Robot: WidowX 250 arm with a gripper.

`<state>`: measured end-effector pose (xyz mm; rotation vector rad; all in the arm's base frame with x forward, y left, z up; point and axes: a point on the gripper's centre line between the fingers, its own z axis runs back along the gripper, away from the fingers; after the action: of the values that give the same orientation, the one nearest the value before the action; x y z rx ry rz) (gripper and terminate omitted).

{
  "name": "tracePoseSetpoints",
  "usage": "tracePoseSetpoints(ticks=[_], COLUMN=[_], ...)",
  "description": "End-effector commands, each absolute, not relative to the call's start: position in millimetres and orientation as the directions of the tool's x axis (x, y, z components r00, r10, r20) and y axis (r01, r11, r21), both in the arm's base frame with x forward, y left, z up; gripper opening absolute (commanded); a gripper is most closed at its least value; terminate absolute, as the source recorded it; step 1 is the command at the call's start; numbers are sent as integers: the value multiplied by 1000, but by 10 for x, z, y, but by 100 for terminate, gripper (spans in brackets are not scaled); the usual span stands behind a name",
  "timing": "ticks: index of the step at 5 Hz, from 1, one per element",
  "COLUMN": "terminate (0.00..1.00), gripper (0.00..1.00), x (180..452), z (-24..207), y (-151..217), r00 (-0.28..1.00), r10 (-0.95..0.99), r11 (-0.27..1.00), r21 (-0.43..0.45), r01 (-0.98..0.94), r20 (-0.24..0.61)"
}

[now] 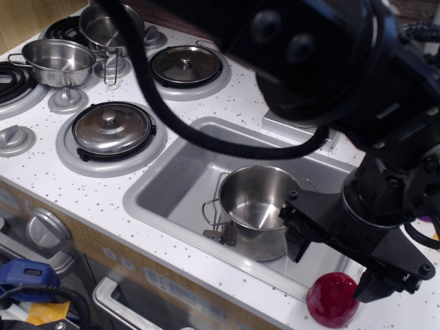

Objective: Put sweet potato in pot which is in sink

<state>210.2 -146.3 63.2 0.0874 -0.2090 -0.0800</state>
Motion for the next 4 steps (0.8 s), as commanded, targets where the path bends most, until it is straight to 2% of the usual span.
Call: tracePoseSetpoints(ticks=[1,4], terminate=[0,0], gripper=[100,100], x=[2102,2197], z=[632,395], y=[-1463,-1574], r00=[975,965], r10=[-88,-81], r11=[993,997], r21=[95,40], r01=[70,73], r20=[204,250])
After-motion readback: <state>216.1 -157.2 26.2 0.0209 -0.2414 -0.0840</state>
